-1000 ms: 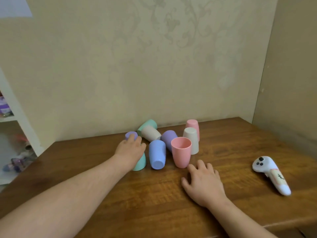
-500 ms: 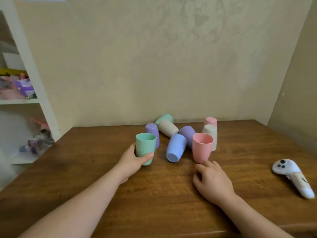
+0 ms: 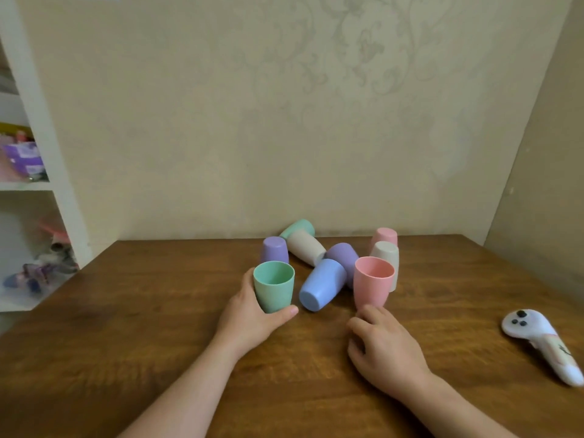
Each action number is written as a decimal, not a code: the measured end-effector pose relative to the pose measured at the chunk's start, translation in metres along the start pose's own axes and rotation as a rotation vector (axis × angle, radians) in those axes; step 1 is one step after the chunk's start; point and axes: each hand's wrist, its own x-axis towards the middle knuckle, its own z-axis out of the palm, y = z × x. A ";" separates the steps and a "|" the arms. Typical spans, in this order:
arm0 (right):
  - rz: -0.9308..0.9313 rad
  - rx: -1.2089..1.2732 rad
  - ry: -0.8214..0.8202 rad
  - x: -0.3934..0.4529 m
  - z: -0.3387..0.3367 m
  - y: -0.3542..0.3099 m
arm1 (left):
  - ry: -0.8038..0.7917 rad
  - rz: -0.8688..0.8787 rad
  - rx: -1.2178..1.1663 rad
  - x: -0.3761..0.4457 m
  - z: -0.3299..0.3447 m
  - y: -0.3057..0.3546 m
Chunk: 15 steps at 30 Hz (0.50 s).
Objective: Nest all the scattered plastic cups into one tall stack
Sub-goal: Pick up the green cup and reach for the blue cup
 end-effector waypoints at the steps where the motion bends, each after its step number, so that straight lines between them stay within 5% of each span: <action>1: -0.016 0.016 0.017 0.004 -0.004 -0.009 | 0.017 0.017 -0.020 -0.001 -0.001 -0.001; 9: 0.275 0.156 -0.194 0.094 -0.010 -0.056 | 0.205 -0.034 -0.109 0.000 -0.005 -0.008; 12: 0.253 0.166 -0.303 0.104 0.004 -0.049 | 0.203 -0.034 -0.134 0.002 -0.004 -0.010; 15: 0.162 0.195 -0.236 0.098 0.011 -0.049 | 0.190 -0.020 -0.143 0.005 -0.001 -0.012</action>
